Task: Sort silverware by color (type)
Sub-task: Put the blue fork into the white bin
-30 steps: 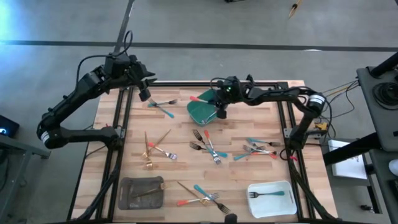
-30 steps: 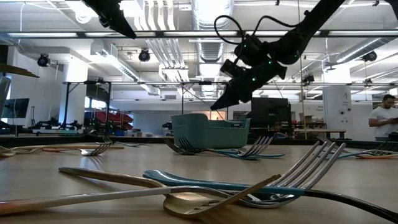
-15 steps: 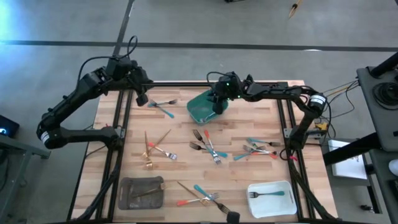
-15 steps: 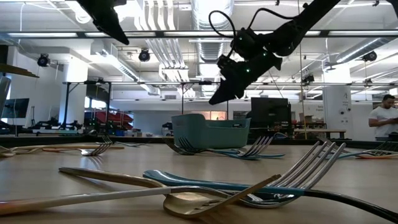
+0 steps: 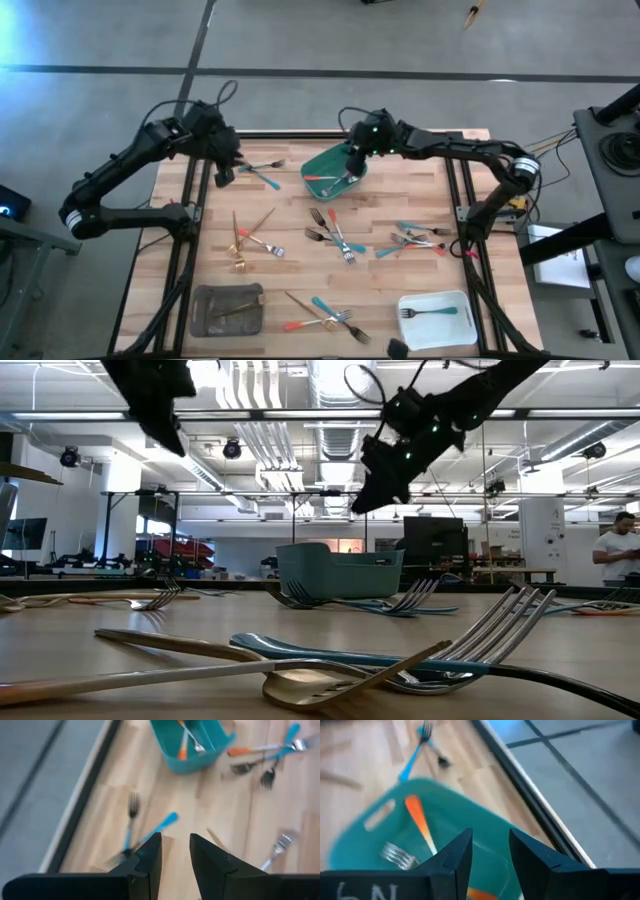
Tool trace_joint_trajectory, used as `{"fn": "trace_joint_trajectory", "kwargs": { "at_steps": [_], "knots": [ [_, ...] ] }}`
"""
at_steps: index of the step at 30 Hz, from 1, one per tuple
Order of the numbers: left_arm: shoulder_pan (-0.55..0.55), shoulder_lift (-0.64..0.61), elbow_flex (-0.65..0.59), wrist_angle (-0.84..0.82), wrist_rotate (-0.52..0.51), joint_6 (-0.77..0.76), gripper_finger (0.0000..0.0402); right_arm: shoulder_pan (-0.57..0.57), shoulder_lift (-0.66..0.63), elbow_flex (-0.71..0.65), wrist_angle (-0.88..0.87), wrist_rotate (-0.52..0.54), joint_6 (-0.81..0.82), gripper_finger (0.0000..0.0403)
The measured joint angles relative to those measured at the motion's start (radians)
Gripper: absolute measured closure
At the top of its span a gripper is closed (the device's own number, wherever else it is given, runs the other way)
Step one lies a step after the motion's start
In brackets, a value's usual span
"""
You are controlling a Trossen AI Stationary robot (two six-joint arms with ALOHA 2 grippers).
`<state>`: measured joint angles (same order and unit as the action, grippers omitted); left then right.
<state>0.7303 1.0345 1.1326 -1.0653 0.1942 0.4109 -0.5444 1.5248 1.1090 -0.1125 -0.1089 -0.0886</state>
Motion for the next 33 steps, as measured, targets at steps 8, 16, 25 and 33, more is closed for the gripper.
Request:
{"fn": "trace_joint_trajectory", "kwargs": {
  "at_steps": [8,16,25,33],
  "knots": [
    [0.0,0.065,-0.186,0.054,0.086,0.232,0.0318,0.015,-0.171,0.071,-0.295,0.008,0.149,0.0289],
    [0.0,0.283,-0.216,0.169,0.077,0.241,0.0318,0.083,-0.306,0.083,-0.484,0.04,0.18,0.0298],
    [0.001,0.471,-0.108,0.234,0.076,0.316,0.0318,0.134,-0.329,0.081,-0.65,0.085,0.263,0.0303],
    [0.009,0.655,-0.072,0.219,-0.111,0.427,0.0318,0.154,-0.313,0.071,-0.674,0.086,0.265,0.0305]
  ]
}}
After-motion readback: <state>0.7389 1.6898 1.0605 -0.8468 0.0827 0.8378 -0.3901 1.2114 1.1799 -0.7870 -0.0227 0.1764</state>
